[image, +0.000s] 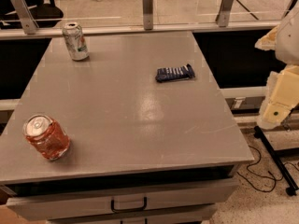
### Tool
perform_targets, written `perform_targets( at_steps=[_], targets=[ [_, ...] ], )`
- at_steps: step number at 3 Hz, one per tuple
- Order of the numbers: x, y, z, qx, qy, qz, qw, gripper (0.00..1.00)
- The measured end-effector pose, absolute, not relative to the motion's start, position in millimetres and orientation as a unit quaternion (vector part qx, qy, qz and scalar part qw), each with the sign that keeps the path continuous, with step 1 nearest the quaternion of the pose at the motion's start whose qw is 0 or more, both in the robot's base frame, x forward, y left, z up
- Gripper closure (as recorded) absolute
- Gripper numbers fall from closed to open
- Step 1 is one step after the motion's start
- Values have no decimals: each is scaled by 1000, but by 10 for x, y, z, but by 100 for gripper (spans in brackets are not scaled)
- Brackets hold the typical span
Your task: Move rxbar blueberry near 7up can
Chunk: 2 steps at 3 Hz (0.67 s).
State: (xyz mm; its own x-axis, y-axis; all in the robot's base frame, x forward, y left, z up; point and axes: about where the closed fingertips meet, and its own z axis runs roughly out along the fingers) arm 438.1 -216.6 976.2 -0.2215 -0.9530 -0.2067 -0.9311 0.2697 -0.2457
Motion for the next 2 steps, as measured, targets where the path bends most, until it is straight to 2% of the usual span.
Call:
perform_targets(
  at_steps=[2],
  targets=[
    [4503,-2174,9753,-600,779,-31,178,0]
  ],
)
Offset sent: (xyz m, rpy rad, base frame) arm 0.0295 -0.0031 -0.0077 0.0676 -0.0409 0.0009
